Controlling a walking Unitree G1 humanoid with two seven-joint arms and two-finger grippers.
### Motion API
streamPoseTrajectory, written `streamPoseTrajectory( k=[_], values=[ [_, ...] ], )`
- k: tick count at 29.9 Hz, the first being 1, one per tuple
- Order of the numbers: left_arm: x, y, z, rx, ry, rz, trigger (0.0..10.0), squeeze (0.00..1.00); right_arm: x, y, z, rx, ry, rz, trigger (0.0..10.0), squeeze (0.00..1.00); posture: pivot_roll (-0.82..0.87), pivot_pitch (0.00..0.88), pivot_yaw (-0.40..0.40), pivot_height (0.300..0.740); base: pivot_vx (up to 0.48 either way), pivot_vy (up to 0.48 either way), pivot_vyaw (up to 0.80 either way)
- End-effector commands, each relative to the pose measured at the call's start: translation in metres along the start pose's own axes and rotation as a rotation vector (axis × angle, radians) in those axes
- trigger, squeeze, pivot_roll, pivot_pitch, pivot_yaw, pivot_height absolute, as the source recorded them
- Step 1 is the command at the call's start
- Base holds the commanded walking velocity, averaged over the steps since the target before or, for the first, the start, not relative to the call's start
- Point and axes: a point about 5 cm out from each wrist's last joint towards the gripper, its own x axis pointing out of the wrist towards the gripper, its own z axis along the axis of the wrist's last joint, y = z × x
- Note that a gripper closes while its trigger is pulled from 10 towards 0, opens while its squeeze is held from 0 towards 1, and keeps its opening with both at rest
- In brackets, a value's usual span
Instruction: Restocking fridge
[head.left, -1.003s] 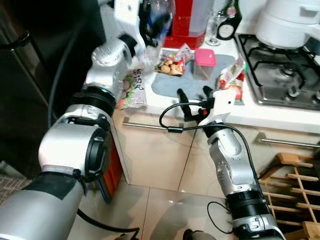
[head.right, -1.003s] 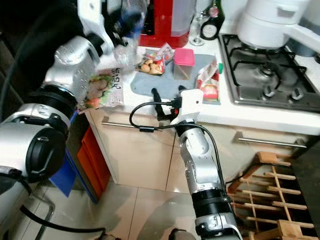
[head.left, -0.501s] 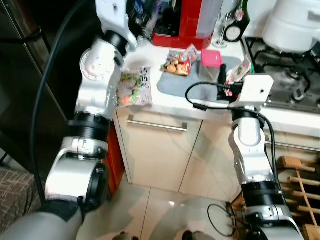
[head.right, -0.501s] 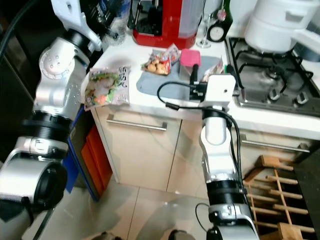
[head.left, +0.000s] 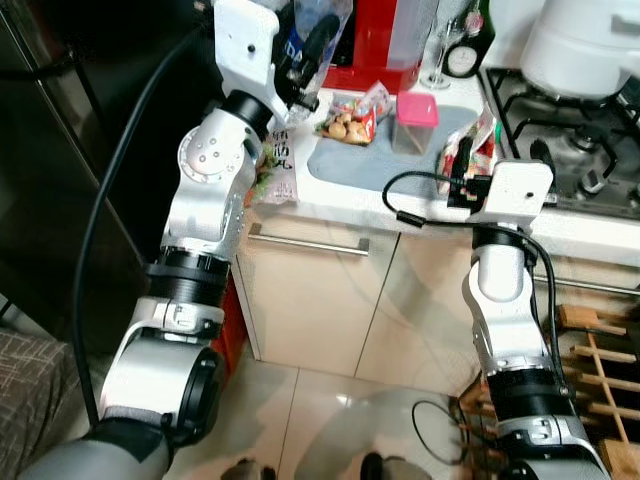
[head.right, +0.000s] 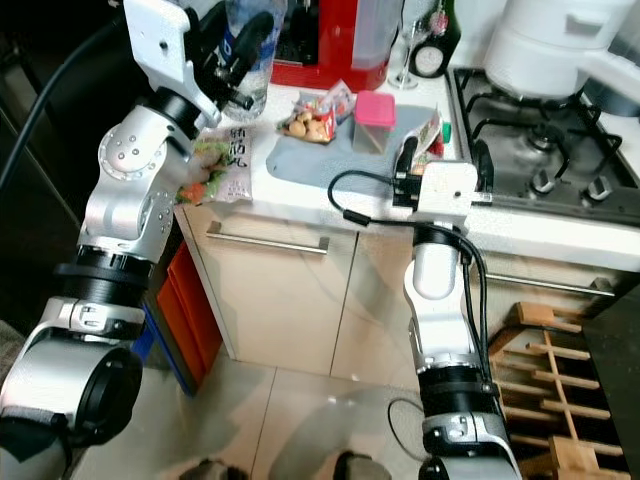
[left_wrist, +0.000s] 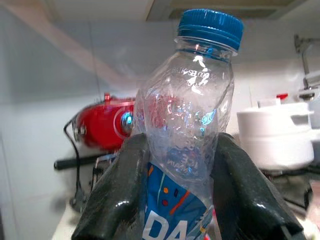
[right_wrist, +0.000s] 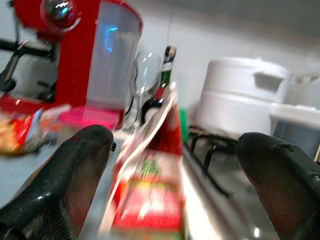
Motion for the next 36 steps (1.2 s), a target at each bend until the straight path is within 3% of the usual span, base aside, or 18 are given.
streamPoseTrajectory(
  k=[1, 5, 18, 28, 36],
  values=[
    [0.003, 0.0, 0.009, 0.014, -0.041, -0.014, 10.0, 0.0, -0.001, 0.005, 0.0, -0.01, 0.001, 0.03, 10.0, 0.0, -0.12, 0.0, 0.004, 0.74, -0.315, 0.0, -0.8],
    [0.004, 0.0, 0.009, 0.013, -0.041, -0.019, 10.0, 0.0, 0.0, 0.009, 0.0, -0.001, -0.004, 0.055, 10.0, 0.0, -0.12, 0.0, 0.003, 0.74, -0.311, 0.0, -0.8],
    [0.002, 0.0, 0.008, 0.002, -0.045, -0.022, 10.0, 0.0, 0.001, 0.016, 0.0, 0.027, -0.005, 0.096, 10.0, 0.0, -0.11, 0.0, -0.01, 0.74, -0.31, 0.0, 0.0],
    [-0.013, -0.013, -0.008, -0.08, 0.002, 0.002, 10.0, 0.0, -0.007, 0.014, -0.02, 0.074, 0.107, 0.097, 10.0, 0.0, -0.12, 0.0, -0.003, 0.74, -0.308, 0.0, 0.0],
    [-0.02, -0.02, -0.016, -0.1, 0.04, 0.007, 10.0, 0.0, -0.011, 0.019, -0.022, 0.073, 0.114, 0.146, 10.0, 0.0, -0.11, 0.0, -0.008, 0.74, -0.306, 0.0, 0.0]
  ],
)
